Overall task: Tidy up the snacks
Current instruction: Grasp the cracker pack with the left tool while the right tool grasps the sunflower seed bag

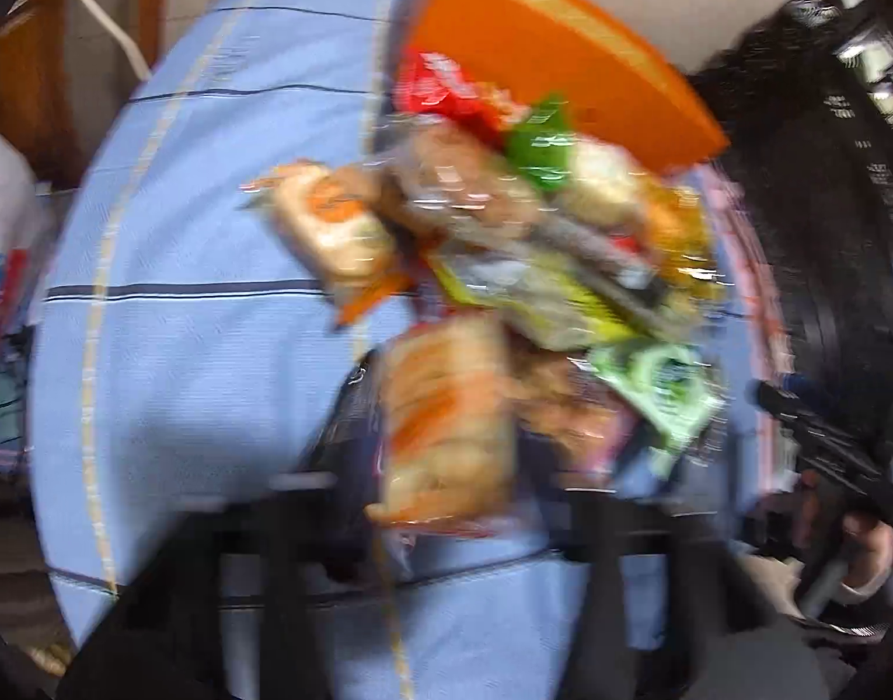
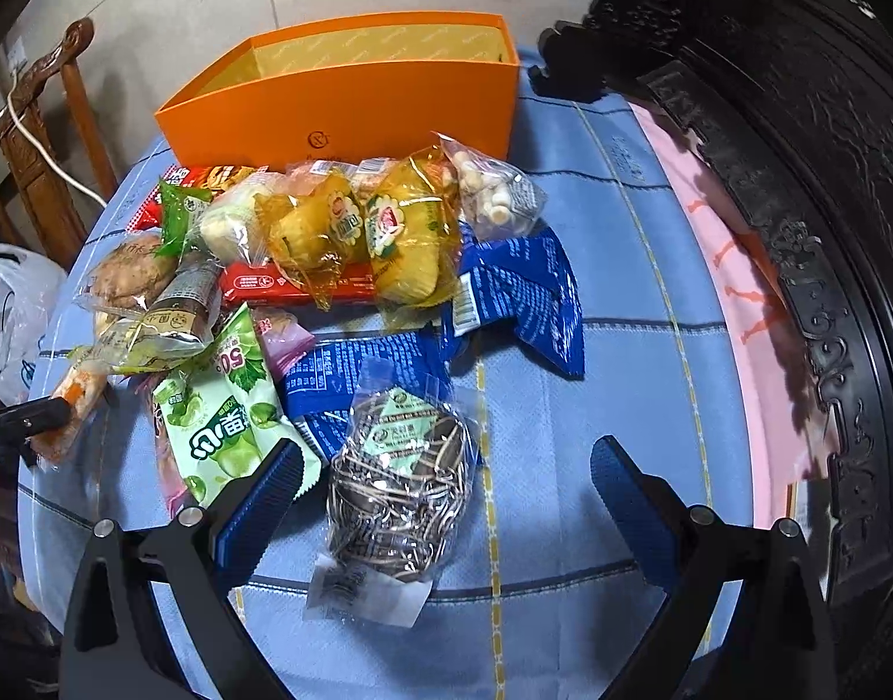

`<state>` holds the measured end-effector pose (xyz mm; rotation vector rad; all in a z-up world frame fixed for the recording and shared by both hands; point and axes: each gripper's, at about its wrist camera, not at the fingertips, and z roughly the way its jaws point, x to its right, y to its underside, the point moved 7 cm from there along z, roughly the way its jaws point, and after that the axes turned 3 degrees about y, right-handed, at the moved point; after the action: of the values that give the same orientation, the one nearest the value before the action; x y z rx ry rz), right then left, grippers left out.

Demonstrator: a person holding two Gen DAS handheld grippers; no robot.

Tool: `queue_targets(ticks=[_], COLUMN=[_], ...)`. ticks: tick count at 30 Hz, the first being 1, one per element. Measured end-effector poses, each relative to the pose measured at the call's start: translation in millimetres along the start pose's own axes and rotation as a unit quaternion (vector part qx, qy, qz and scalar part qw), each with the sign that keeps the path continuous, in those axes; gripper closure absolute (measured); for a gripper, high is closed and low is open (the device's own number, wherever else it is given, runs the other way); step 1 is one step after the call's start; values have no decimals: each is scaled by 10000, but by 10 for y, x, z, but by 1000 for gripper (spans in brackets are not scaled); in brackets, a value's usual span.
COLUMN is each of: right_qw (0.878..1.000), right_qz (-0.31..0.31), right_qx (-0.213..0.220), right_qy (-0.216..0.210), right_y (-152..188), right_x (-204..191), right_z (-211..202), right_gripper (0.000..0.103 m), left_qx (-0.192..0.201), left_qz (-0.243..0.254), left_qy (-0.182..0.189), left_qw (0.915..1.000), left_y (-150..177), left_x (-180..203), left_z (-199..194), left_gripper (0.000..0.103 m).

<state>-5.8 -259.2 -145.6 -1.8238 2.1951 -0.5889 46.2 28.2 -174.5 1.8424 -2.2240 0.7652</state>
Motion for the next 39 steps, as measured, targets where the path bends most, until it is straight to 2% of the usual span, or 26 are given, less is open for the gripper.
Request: queue_targets(ticks=[4, 6, 10, 11, 13, 14, 19, 21, 24, 25, 29, 32, 36, 37, 38, 39], right_qw=[10000, 10000, 10000, 10000, 10000, 10000, 9997, 9988, 9988, 9990, 9987, 9977, 9960, 9948, 9932, 9912], right_qz=[50, 5, -30, 15, 47, 28, -117, -398, -448, -402, -350, -140, 49, 144, 279, 347], right_qx=[-73, -47, -12, -31, -40, -23, 92, 56, -167, -210, -288, -566, -862, -960, -1034, -1113], right_qy=[-5, -19, 55, 46, 29, 42, 212, 282, 125, 45, -218, -347, -227, -298, -447, -632], right_y=[52, 62, 66, 66, 67, 60, 127, 241, 392, 416, 413, 380, 337, 347, 363, 378], right_x=[-27, -68, -75, -69, -66, -67, 53, 100, 159, 162, 7, -103, -128, -120, -114, -128], right_z=[3, -27, -57, -52, -55, -62, -79, -64, -23, -12, 83, 285, 567, 629, 668, 689], right_gripper=[4, 4, 4, 4, 4, 4, 4, 4, 4, 4, 4, 4, 5, 8, 31, 39], left_qx=[-239, -366, -373, -441, -559, -613, -757, -832, -1022, -1073, -1071, -1042, -993, -988, -981, -966], left_qz=[110, -132, 14, 60, 91, 37, -160, -295, -283, -291, -245, -263, -222, -208, -190, -178], left_qy=[-391, -339, -197, -212, -463, -627, -585, -544, -740, -822, -1003, -1057, -1131, -1137, -1157, -1194], left_qw=[9989, 9987, 9991, 9988, 9973, 9961, 9953, 9946, 9916, 9904, 9889, 9886, 9884, 9884, 9882, 9880], left_y=[66, 116, 150, 164, 208, 233, 251, 247, 233, 233, 210, 199, 210, 210, 207, 222], left_x=[-61, -169, -14, -3, 14, 5, 65, 82, 142, 165, 283, 365, 391, 394, 371, 287], left_z=[123, 188, 198, 222, 318, 376, 539, 585, 722, 758, 862, 923, 924, 921, 903, 831], left_gripper=[83, 83, 81, 77, 42, 39, 36, 36, 34, 29, 26, 26, 35, 37, 38, 43])
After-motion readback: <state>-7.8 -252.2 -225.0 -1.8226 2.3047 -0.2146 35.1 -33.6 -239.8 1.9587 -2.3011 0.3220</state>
